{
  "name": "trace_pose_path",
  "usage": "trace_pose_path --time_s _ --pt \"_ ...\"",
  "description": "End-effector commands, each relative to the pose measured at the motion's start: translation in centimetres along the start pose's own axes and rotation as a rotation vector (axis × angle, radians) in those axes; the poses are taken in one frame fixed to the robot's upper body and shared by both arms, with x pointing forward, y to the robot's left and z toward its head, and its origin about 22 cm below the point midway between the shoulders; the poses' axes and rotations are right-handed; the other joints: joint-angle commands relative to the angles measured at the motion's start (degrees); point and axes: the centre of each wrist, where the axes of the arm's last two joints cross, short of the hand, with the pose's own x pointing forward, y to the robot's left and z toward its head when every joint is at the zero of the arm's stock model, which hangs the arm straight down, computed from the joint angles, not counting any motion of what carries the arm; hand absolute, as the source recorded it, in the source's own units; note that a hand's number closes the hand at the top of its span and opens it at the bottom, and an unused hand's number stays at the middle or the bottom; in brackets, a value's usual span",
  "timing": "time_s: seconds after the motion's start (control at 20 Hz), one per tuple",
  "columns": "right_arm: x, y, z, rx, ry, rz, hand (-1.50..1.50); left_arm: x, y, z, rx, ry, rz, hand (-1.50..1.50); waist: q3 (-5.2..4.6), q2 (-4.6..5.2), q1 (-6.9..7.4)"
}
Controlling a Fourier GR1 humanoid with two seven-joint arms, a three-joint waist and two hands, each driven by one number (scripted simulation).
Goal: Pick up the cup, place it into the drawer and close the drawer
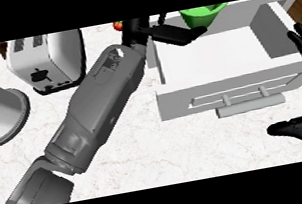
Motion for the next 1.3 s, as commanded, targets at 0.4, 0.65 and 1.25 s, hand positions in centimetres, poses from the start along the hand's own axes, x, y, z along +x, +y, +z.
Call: trace_pose_path --time_s 0.4,0.65,1.25 --pt "0.3 0.1 -0.7 0.033 -0.005 -0.013 -1.50 -2.0 -1.5 1.4 -0.053 0.142 -0.208 -1.50 0.05 0.43 -1.89" --pt "0.2 -0.2 -1.2 0.036 -0.024 -0.005 -1.50 -2.3 -1.7 1.5 -0.067 0.148 -0.283 -1.50 0.05 0.71 -2.16" --pt "0.8 -0.8 -1.0 0.171 -0.063 -0.156 1.50 0.2 -3.5 1.3 0.003 -0.046 -0.087 -1.50 -0.01 0.08 0.20"
